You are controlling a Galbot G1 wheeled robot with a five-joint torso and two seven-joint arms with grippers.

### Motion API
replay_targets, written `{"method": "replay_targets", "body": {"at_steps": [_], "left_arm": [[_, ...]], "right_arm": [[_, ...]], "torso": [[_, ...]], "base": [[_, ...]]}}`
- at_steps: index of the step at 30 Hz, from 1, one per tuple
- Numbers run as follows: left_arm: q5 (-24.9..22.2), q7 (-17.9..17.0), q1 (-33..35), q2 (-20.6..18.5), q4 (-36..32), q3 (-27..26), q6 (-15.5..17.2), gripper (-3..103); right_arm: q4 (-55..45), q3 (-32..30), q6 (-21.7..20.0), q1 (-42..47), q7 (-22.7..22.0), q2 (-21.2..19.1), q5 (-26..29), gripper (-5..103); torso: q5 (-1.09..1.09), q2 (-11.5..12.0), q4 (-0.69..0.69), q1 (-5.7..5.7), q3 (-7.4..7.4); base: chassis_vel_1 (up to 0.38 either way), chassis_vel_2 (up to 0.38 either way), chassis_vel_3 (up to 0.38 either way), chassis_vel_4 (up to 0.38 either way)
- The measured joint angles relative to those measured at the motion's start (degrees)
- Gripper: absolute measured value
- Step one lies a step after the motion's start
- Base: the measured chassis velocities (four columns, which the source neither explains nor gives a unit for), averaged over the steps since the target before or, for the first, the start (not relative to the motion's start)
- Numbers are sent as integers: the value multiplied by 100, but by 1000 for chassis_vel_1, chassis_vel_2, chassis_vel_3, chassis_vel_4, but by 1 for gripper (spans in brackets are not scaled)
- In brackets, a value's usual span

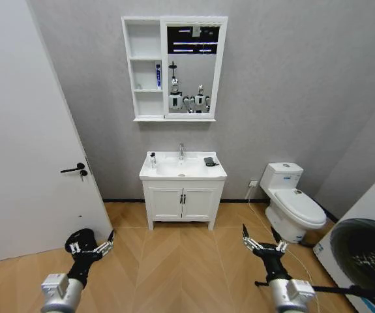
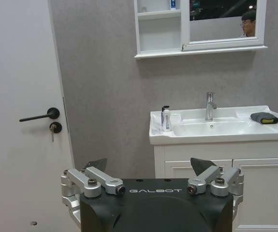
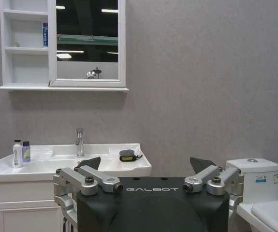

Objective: Move facial cleanser and shampoo from washbasin to cabinet, then wipe washbasin with towel.

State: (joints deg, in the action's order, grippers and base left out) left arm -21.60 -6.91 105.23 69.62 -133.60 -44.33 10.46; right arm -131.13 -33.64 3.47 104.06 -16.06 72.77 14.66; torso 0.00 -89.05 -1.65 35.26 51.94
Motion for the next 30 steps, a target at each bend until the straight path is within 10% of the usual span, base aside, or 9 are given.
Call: {"method": "replay_targets", "body": {"at_steps": [30], "left_arm": [[106, 56, -56, 262, 43, 88, -120, 97]], "right_arm": [[-45, -67, 6, 234, 273, 85, 195, 100]], "torso": [[0, 0, 0, 0, 0]], "base": [[0, 0, 0, 0]]}}
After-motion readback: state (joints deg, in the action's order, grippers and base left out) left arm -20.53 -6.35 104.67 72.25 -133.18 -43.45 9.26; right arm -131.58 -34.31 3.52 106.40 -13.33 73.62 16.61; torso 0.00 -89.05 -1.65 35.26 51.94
